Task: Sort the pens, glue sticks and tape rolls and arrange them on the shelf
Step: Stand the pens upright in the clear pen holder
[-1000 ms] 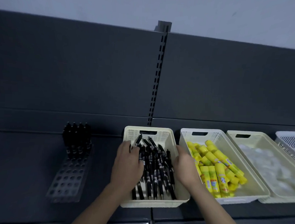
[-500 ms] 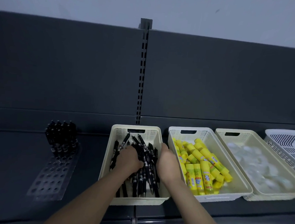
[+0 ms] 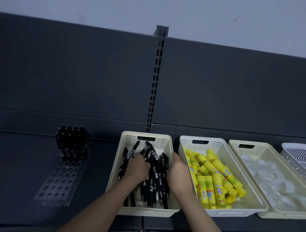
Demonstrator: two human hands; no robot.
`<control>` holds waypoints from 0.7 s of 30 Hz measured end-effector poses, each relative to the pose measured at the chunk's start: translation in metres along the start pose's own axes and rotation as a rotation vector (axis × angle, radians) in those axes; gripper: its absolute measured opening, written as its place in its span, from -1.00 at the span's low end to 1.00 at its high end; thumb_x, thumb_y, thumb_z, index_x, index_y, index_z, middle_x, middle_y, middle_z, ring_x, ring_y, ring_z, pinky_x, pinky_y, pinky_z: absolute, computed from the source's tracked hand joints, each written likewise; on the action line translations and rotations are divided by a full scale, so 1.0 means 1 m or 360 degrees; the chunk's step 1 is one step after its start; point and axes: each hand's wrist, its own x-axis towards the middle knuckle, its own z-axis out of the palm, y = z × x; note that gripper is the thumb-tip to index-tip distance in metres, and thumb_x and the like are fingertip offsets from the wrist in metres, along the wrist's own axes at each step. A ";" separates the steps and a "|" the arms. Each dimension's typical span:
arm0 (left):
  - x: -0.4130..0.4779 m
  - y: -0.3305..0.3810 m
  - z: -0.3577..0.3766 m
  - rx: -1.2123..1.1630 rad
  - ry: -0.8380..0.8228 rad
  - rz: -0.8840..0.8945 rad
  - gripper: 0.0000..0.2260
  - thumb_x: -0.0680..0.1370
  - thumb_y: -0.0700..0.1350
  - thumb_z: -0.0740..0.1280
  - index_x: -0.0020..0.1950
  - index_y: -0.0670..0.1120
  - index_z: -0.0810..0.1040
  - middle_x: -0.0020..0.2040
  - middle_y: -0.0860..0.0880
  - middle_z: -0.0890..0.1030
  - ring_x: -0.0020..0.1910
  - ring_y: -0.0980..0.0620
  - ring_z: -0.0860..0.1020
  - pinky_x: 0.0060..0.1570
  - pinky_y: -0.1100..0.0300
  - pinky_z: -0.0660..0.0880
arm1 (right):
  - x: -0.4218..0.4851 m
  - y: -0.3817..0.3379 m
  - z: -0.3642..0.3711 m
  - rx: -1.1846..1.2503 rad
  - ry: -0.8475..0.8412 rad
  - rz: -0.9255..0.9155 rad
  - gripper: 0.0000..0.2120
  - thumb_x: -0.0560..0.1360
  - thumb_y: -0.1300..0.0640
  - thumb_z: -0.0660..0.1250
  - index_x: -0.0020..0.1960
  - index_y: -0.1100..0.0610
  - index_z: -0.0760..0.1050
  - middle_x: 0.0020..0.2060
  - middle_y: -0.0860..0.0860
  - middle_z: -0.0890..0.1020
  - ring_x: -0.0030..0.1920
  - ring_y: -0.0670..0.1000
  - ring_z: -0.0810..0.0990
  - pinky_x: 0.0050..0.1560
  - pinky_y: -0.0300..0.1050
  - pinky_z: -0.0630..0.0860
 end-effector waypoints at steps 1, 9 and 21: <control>0.001 -0.001 -0.003 -0.0120 0.0036 -0.0003 -0.80 0.59 -0.19 0.21 0.13 -0.29 0.41 -0.25 -0.10 0.51 -0.34 -0.02 0.51 -0.40 0.20 0.38 | -0.001 -0.001 -0.001 0.0005 -0.0009 0.0008 -0.73 0.48 0.36 0.18 0.16 0.18 0.39 -0.06 0.15 0.63 -0.06 0.19 0.59 -0.19 -0.04 0.44; -0.001 0.003 -0.047 -0.0771 0.0310 0.0200 -0.84 0.51 -0.04 0.37 -0.21 -0.06 0.46 -0.39 0.02 0.54 -0.44 0.07 0.48 -0.36 0.20 0.42 | 0.010 -0.027 0.003 -0.0262 -0.0035 -0.0501 -0.63 0.43 0.39 0.14 0.21 0.22 0.40 0.16 0.15 0.47 0.19 0.18 0.45 0.13 -0.13 0.40; -0.012 -0.013 -0.078 -0.1106 0.0353 0.0161 -0.86 0.55 -0.13 0.34 -0.12 -0.17 0.46 -0.43 0.01 0.51 -0.50 0.11 0.43 -0.41 0.20 0.41 | 0.050 -0.047 0.049 -0.0521 -0.0424 -0.0007 -0.75 0.52 0.07 0.26 0.15 0.17 0.49 0.14 0.17 0.54 0.20 0.21 0.46 0.18 -0.04 0.40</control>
